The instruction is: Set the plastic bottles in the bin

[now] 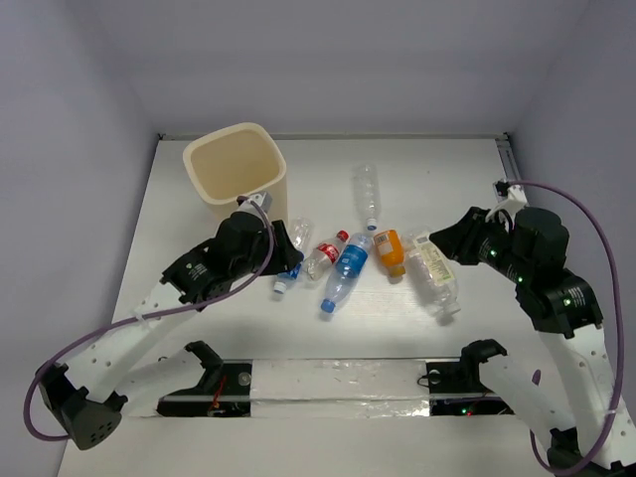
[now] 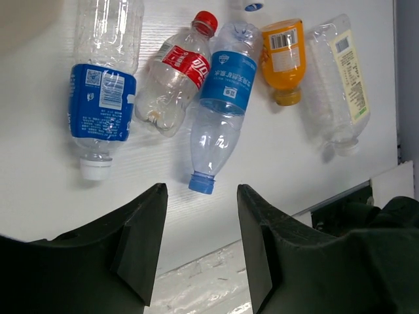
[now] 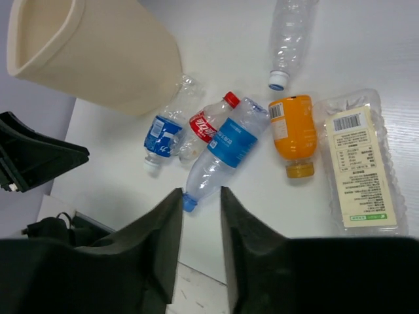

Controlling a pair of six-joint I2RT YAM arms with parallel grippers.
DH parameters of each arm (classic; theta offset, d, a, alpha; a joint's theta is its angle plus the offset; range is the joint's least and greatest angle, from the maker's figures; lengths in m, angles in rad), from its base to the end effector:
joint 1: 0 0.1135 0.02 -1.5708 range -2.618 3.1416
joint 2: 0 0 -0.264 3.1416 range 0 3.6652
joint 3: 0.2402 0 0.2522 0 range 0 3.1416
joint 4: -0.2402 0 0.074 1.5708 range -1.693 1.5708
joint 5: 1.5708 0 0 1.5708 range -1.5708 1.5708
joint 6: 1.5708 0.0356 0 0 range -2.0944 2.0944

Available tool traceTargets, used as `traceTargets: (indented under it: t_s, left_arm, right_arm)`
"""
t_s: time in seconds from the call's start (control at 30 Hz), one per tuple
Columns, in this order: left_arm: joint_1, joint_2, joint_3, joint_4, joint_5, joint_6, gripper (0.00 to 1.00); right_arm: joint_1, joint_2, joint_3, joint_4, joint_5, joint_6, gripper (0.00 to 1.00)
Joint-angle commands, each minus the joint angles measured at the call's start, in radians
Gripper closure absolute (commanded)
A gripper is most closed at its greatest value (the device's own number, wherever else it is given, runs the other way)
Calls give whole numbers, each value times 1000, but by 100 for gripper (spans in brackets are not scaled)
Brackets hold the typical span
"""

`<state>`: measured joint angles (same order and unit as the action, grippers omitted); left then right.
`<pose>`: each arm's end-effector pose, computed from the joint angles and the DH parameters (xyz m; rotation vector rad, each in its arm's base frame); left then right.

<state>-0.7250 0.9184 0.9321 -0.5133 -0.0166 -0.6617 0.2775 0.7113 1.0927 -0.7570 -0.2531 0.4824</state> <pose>0.1501 -0.1322 0.3341 0.0582 2.1776 -0.8123 0.1187 0.0431 0.3929 0.0323 2.0083 0.7416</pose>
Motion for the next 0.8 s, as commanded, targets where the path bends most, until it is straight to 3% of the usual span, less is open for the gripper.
traceTargets:
  t_s: [0.0, 0.03, 0.07, 0.17, 0.2, 0.47, 0.63, 0.77]
  left_arm:
    - [-2, 8, 54, 19, -51, 48, 57]
    - [-2, 17, 62, 15, -62, 60, 57]
    - [-2, 36, 60, 10, -74, 79, 58]
    - [-2, 89, 57, 7, -89, 108, 84]
    - [-2, 106, 59, 6, -88, 119, 100]
    - [-2, 195, 57, 32, -238, 122, 100]
    - [-2, 267, 21, 87, -267, 168, 75]
    - [-2, 325, -2, 148, -304, 165, 56]
  right_arm:
    - [5, -22, -1, -18, 46, -22, 71]
    - [5, -24, -1, -21, 57, -25, 97]
    - [5, -26, 1, -31, 66, -27, 100]
    - [5, -30, -1, -47, 83, -28, 100]
    - [5, -36, -5, -50, 90, -25, 100]
    - [5, -24, -25, -39, 94, -21, 100]
    - [5, -32, -91, 2, 51, 7, 100]
    - [5, -32, -171, 77, -75, 42, 100]
